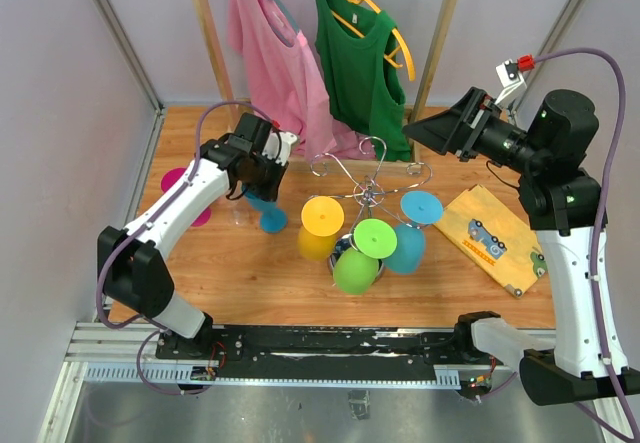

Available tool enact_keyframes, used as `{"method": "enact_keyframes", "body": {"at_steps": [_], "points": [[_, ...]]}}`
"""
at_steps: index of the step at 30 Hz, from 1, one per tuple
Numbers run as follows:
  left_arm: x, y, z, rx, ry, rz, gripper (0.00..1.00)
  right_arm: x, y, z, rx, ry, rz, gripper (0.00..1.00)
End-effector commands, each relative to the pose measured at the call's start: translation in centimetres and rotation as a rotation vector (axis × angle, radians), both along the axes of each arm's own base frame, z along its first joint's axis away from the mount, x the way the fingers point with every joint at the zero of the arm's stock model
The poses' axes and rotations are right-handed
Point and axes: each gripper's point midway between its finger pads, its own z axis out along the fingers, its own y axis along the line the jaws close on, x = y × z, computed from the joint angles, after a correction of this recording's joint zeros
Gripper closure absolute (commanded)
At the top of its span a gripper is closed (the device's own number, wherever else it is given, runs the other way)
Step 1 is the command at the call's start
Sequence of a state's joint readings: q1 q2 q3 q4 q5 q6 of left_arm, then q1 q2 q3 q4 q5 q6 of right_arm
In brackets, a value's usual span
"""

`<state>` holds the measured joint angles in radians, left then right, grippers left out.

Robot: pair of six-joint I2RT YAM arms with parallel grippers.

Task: Take the wine glass off the wine glass rack
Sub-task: Place the wine glass at the center of the board, then pick up the wine glass from the wine rack.

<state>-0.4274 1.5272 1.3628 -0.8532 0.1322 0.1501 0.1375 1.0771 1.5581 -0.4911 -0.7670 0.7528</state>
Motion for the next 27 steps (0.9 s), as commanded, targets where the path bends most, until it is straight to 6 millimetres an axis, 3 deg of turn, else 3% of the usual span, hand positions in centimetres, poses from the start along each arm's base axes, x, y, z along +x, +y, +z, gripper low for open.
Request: {"method": "enact_keyframes", "body": {"at_steps": [1,5,9,14,21,24,27], "points": [[-0.1,-0.4,0.0,-0.012,-0.008,-0.008,0.78,-0.2,-0.4,0.2,-0.007,-0.031,-0.003,0.02],[0.1,-0.8,0.8,-0.032,-0.020,-0.011,0.54,-0.3,-0.4,0.3,-0.006,-0.033,-0.003,0.02],[0.7,-1.0,2.7,-0.053,-0.062,-0.003,0.43,-0.5,-0.5,0.4,-0.006,-0.039,-0.007,0.01],[1.9,-1.7,8.2,-0.131,-0.173,0.026,0.38,-0.2,-1.3,-0.6,-0.014,0.013,-0.048,0.01],[2.5,-1.8,17.5,-0.235,-0.361,0.062,0.25,1.1,-5.3,-3.4,0.009,0.186,-0.158,0.01],[2.3,-1.5,19.7,-0.266,-0.413,0.075,0.19,0.5,-7.0,-4.3,0.009,0.243,-0.182,0.01],[2.6,-0.8,20.0,-0.284,-0.421,0.109,0.16,-0.8,-7.5,-5.6,0.022,0.308,-0.166,0.01]]}}
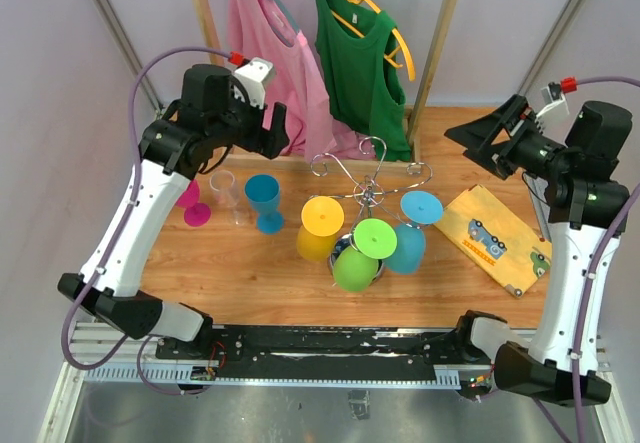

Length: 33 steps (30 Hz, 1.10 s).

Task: Take the wine glass off the wine glass rack
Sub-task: Pick up the wine glass from the wine rack.

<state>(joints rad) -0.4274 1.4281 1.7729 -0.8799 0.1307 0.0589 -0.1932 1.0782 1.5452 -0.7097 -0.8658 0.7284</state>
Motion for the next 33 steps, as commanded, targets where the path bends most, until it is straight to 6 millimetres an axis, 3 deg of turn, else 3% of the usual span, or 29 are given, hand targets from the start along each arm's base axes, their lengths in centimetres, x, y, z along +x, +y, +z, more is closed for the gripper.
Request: {"method": "enact_keyframes", "body": {"at_steps": [1,7,13,22,33], "points": [[0.3,1.0,1.0,-0.057,0.000,0.051,0.16,-3.0,0.0,-2.0,0.039,0.107,0.071,0.01],[1.8,2.5,0.5,-0.198,0.097,0.096,0.16,-5.7,1.2,-3.9,0.087,0.186,0.125,0.14],[3.4,2.7,1.1,-0.333,0.149,0.096,0.13,-7.7,2.0,-5.6,0.133,0.238,0.128,0.26],[4.8,1.9,0.4,-0.384,0.196,0.076,0.12,-9.7,2.8,-6.2,0.185,0.269,0.147,0.59],[4.4,1.8,0.3,-0.385,0.200,0.068,0.12,-10.2,2.9,-7.7,0.186,0.295,0.147,0.63]]}}
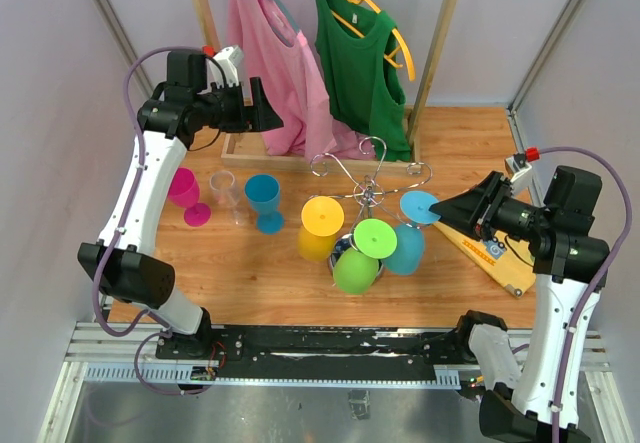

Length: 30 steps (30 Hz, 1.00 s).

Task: Take the wine glass off the wine glass rack
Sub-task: Pick up the wine glass from the wine rack.

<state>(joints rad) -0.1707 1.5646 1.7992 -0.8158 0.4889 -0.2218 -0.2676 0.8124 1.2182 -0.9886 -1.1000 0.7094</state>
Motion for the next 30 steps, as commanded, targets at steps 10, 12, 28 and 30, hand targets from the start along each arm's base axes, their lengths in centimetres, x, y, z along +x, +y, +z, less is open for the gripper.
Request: {"method": "enact_keyframes", "body": {"at_steps": [10,12,28,30], "points": [[-0.6,-0.2,1.4,-0.025,-0.043,-0.025,0.12,0.2,-0.1,-0.2,0.000,-0.005,-0.001,0.77],[-0.7,-0.3,1.2,-0.027,-0.037,-0.029,0.12,0.3,-0.2,-0.1,-0.001,-0.007,-0.001,0.79],[-0.7,-0.6,0.8,-0.037,-0.022,-0.052,0.12,0.8,-0.3,0.3,0.010,-0.020,-0.012,0.99],[-0.7,-0.7,0.7,-0.038,-0.021,-0.053,0.12,0.9,-0.3,0.3,0.008,-0.023,-0.013,0.99]]}}
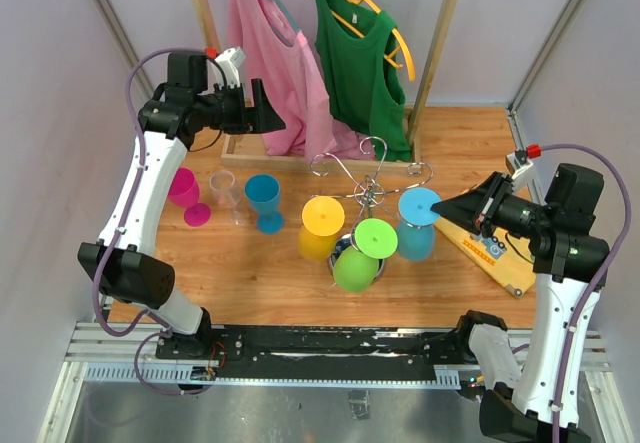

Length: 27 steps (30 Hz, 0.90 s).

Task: Take the wine glass off the wine glass rack
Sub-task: Pick up the wine glass from the wine rack.

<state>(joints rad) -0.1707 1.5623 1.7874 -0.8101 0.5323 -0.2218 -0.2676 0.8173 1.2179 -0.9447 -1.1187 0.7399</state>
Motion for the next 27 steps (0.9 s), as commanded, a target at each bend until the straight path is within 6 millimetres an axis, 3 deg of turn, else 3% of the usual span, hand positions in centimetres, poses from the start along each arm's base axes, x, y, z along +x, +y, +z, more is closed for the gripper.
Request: {"method": "enact_keyframes", "body": {"at_steps": [1,15,27], "points": [[-0.2,-0.1,0.8,-0.015,-0.027,-0.017,0.12,0.5,-0.3,-0.2,-0.010,-0.007,-0.019,0.99],[-0.2,-0.1,0.6,-0.013,-0.025,-0.022,0.13,0.9,0.2,1.1,0.100,-0.017,-0.011,0.99],[-0.3,-0.3,0.6,-0.019,-0.022,-0.034,0.13,1.1,0.0,1.8,0.097,-0.038,-0.027,0.99]]}}
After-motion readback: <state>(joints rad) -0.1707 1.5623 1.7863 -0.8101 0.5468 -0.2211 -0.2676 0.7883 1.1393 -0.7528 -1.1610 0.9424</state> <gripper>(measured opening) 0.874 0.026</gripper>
